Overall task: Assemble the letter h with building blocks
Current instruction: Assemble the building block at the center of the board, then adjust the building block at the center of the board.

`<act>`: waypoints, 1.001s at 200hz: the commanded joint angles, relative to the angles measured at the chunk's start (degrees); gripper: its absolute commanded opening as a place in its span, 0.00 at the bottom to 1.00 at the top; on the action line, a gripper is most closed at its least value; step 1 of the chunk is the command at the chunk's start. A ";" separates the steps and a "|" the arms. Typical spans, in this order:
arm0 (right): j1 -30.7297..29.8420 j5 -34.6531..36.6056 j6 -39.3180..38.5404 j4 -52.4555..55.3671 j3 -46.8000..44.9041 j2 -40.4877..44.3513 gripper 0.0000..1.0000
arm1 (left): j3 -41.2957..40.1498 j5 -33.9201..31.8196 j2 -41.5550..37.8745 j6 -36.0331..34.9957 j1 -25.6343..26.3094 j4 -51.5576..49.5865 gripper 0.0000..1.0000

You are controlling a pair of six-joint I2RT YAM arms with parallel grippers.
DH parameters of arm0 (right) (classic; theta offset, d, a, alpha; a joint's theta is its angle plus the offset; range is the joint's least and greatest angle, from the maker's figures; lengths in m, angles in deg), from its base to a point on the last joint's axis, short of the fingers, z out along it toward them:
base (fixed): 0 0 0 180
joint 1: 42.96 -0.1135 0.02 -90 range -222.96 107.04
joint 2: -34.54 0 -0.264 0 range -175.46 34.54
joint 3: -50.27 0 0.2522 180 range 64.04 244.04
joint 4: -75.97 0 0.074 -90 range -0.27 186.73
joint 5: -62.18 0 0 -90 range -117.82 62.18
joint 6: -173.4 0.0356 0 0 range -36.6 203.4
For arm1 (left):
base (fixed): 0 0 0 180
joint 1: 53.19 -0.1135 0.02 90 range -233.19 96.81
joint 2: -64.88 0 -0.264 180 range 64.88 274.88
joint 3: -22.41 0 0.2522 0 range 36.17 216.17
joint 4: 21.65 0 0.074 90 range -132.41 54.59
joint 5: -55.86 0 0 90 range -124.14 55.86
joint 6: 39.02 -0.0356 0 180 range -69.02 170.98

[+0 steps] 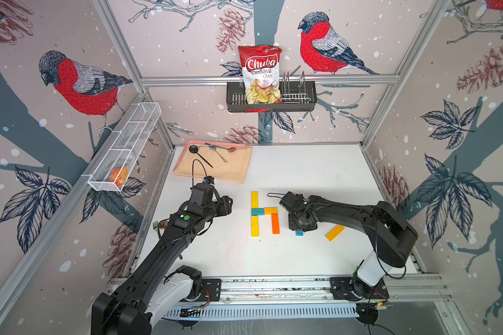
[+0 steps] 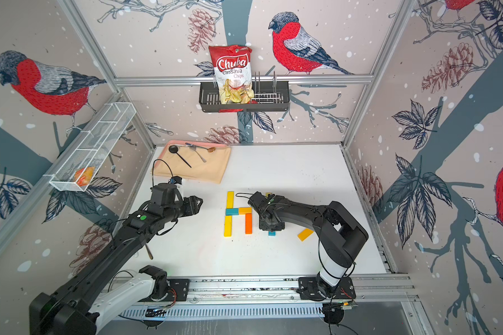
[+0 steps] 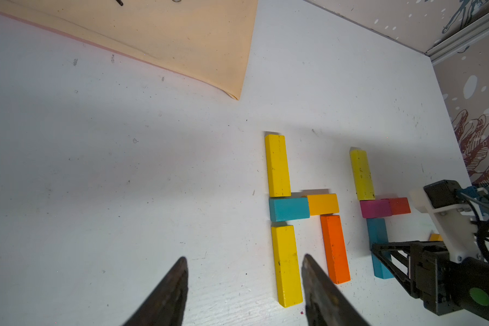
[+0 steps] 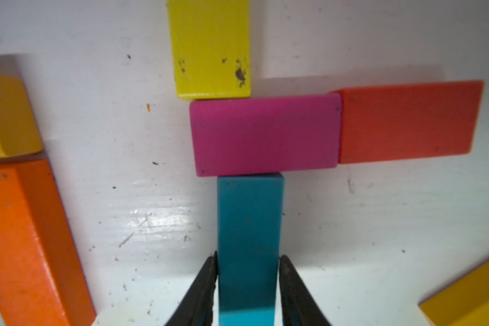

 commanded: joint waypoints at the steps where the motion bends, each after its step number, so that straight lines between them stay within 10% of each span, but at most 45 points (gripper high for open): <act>1: 0.06 0.53 -1.02 0.28 0.49 -0.41 0.38 | -0.03 -0.37 0.02 -0.60 -0.02 0.89 0.63; 88: 0.05 0.27 -0.85 0.40 0.88 -0.70 0.39 | -0.06 -0.37 0.15 -0.62 -0.08 0.84 0.63; 200: 3.16 5.36 -3.17 7.97 14.03 -1.38 0.80 | -0.03 -0.12 0.41 -0.57 -0.03 1.03 0.63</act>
